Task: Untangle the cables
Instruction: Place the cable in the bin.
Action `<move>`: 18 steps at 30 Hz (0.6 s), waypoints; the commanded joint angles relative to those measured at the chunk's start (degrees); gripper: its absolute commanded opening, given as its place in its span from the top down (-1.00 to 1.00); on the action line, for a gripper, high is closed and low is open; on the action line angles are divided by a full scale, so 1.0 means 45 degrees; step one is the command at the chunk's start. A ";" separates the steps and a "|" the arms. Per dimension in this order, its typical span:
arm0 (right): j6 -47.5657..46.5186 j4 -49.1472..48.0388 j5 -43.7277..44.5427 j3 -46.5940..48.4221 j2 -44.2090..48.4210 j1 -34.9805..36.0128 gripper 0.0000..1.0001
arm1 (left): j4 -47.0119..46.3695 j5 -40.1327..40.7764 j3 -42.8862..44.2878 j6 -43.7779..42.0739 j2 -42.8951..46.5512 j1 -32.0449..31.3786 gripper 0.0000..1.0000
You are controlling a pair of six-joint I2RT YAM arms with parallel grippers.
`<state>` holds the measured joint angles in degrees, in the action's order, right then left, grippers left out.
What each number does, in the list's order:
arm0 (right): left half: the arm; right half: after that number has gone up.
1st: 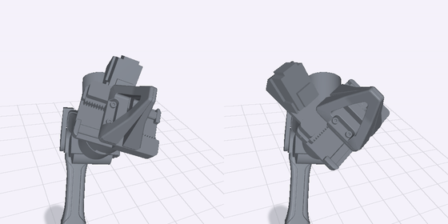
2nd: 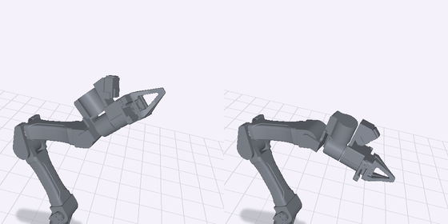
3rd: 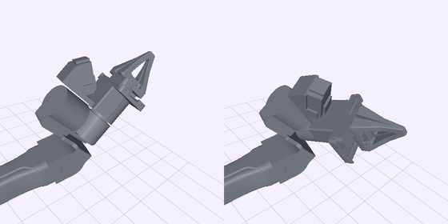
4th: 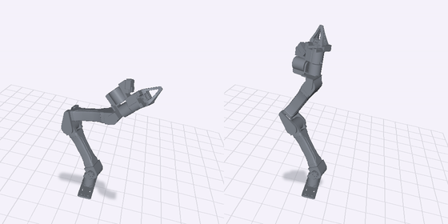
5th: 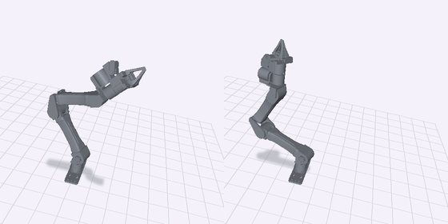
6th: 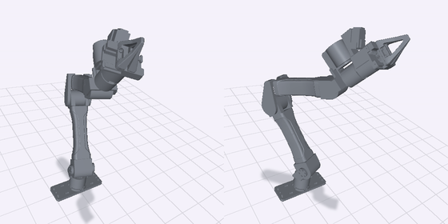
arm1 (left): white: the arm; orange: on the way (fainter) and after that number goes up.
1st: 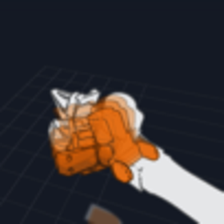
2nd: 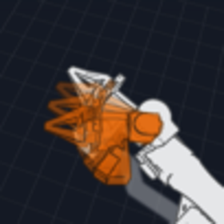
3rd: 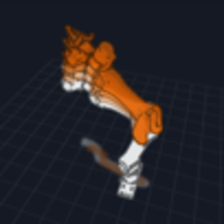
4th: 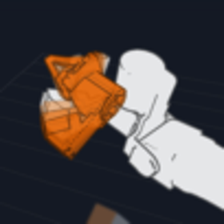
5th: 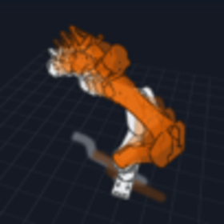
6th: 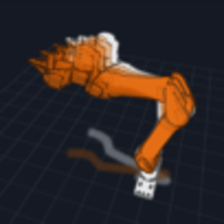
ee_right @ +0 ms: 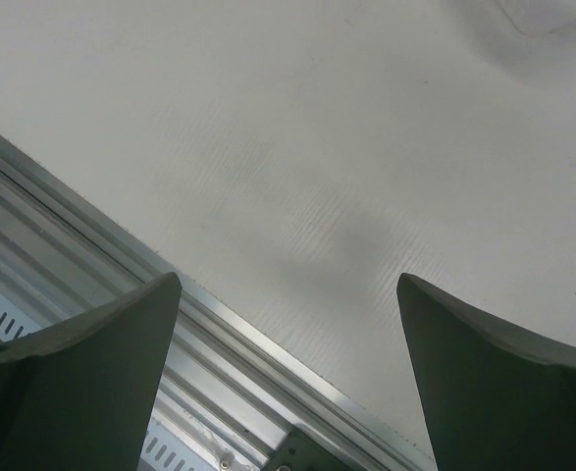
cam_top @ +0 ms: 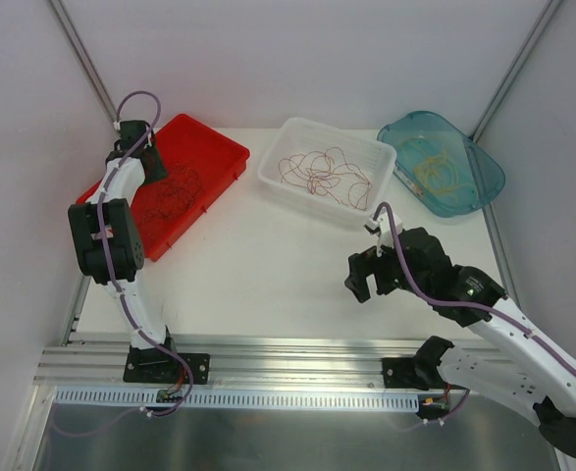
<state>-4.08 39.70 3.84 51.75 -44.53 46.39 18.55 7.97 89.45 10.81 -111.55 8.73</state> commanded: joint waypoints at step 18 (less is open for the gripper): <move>0.0573 0.1801 0.4142 0.1664 0.1516 0.0023 -0.94 | 0.2089 -0.0694 -0.2551 0.0918 0.9171 0.0149 -0.98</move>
<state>-3.20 44.99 15.25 56.58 -39.90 46.39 24.27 7.20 81.43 13.56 -79.77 9.06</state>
